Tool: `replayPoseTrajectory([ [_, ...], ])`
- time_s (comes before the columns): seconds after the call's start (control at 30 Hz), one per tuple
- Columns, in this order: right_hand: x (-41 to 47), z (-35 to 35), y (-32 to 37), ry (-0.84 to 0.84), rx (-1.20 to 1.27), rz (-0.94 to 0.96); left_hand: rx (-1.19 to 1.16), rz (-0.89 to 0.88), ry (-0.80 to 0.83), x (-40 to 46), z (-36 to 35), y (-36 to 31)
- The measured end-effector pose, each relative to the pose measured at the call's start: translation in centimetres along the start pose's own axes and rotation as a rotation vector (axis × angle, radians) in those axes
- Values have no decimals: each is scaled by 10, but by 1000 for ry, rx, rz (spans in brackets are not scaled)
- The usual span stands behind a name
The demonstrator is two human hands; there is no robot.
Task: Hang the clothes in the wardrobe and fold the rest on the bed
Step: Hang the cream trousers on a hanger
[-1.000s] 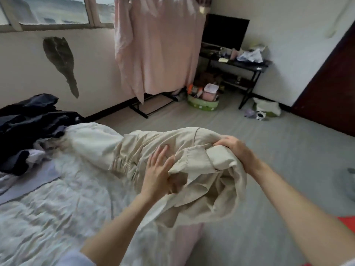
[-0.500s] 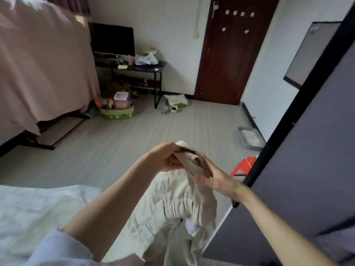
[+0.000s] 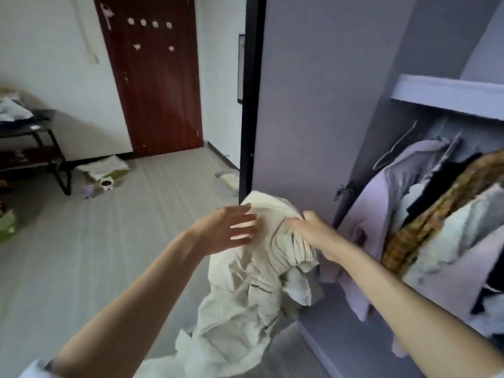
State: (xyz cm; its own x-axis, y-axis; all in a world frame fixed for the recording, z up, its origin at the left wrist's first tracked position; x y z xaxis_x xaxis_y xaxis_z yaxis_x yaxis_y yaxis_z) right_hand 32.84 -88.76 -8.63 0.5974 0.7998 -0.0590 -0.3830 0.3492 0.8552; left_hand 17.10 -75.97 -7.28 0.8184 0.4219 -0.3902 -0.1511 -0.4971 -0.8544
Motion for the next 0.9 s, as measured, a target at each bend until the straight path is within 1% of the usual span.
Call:
replayPoseTrajectory([
  [0.07,2,13,4,-45,217,-137,150,-74,44,3,-9,11],
  [0.13,-4,30,2,-171,498,-300,298,-168,107,6,-26,22],
  [0.17,-11,42,-2,-249,607,-352,384,-204,162,9,-35,28],
  [0.23,-20,56,-1,-353,763,-393,533,-256,262,13,-49,36],
  [0.3,-28,73,6,-422,834,-395,635,-276,364,19,-70,44],
  [0.37,-35,88,19,-421,899,-382,641,-362,372,27,-93,49],
  [0.43,-40,103,30,-395,998,-342,624,-472,318,38,-116,53],
  [0.5,-43,112,39,-359,1127,-279,650,-538,221,51,-130,57],
  [0.57,-38,121,34,-320,1185,-266,743,-589,33,66,-133,55],
  [0.6,-33,127,28,-300,1199,-290,811,-615,-55,75,-134,51],
  [0.63,-30,131,22,-286,1184,-324,864,-639,-103,83,-133,46],
  [0.67,-24,138,14,-284,1105,-361,907,-651,-120,90,-134,40],
  [0.7,-19,147,4,-284,944,-400,957,-650,-117,97,-136,34],
  [0.73,-11,161,-7,-292,692,-432,1013,-652,-119,105,-141,27],
  [0.77,-4,174,-19,-286,387,-454,1069,-658,-128,111,-144,21],
  [0.8,4,189,-30,-280,93,-462,1119,-668,-151,118,-150,16],
  [0.83,17,205,-40,-287,-141,-450,1171,-681,-179,129,-157,10],
  [0.87,27,216,-47,-329,-297,-420,1231,-701,-212,137,-163,5],
  [0.9,40,226,-52,-407,-396,-373,1291,-717,-255,145,-170,-2],
])
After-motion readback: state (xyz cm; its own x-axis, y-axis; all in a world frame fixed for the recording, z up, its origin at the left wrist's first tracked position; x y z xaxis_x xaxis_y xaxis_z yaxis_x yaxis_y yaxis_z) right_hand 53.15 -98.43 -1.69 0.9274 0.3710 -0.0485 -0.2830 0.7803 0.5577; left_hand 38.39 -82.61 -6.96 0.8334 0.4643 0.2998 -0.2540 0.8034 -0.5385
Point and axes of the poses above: each hand's wrist, its own x-axis towards the middle knuckle, its own z-axis out of the back of the hand, y = z × x, the point moved 1 cm from there along x, towards the middle knuckle
